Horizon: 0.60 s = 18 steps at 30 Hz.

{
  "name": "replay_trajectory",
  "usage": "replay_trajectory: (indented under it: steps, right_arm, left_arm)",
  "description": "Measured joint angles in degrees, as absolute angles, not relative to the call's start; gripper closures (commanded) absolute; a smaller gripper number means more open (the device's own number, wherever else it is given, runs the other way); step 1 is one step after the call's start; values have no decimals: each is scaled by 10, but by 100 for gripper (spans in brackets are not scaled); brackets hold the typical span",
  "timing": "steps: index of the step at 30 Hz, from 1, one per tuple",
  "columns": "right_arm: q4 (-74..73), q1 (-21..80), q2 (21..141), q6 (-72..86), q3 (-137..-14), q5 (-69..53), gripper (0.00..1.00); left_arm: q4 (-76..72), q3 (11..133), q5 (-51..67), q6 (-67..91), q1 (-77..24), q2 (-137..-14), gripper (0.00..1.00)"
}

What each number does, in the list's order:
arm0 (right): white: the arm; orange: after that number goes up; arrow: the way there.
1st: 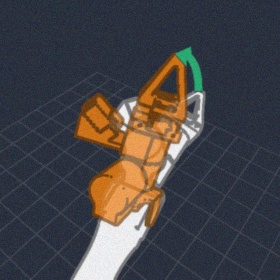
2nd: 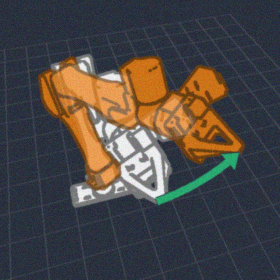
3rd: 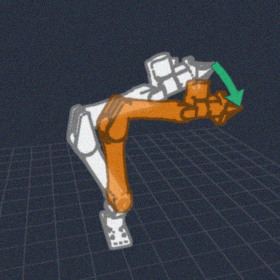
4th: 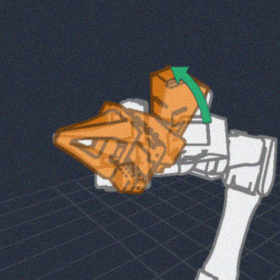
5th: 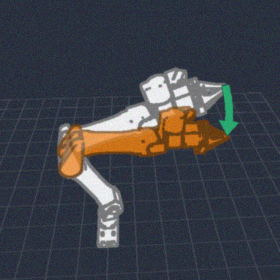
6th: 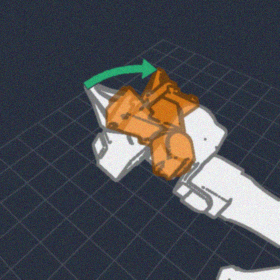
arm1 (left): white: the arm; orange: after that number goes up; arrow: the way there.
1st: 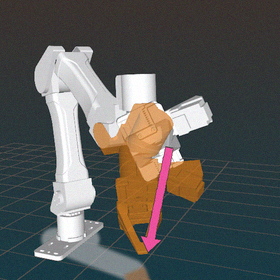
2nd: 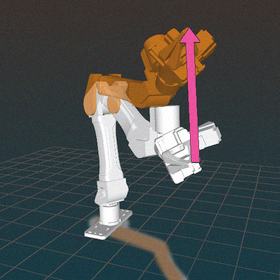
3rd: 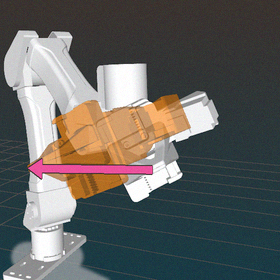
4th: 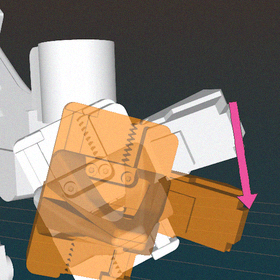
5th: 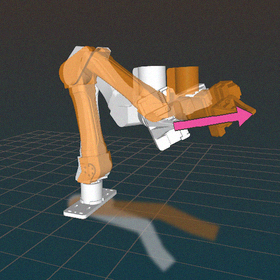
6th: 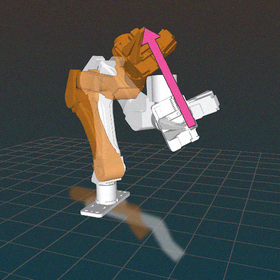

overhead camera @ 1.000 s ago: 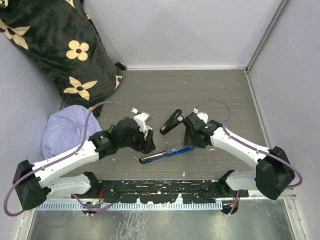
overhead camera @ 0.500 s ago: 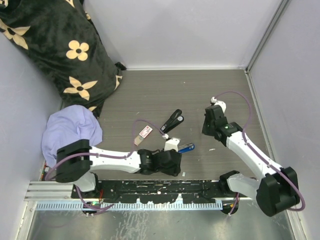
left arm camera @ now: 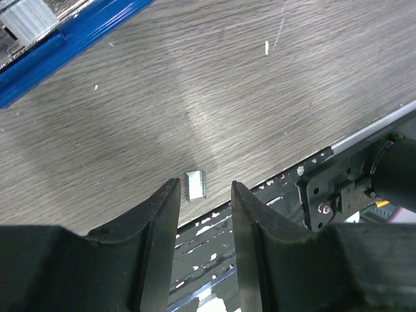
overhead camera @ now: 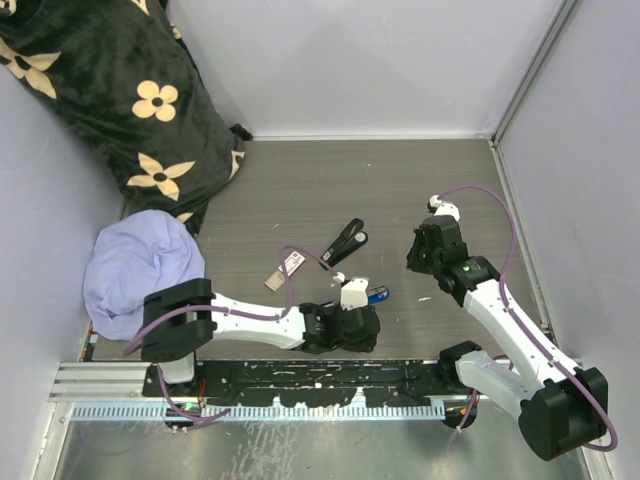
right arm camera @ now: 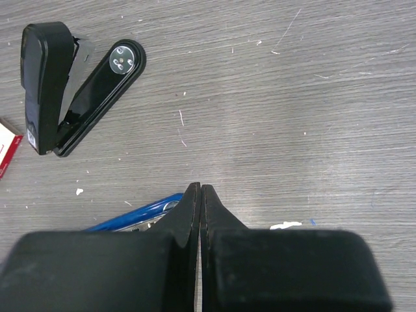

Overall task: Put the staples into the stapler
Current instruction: Pick up the staple from the center of the board.

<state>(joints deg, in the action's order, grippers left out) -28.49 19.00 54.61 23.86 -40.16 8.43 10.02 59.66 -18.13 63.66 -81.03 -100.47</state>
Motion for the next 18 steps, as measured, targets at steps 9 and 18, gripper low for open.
replay_trajectory:
  steps: [9,18]
  right_arm:
    - [-285,189,535,239,-397,70,100]
    - [-285,189,536,239,-395,68,100]
  left_arm:
    - [145,600,-202,702,-811,-1022,70]
    - [165,626,-203,711,-811,-1037,77]
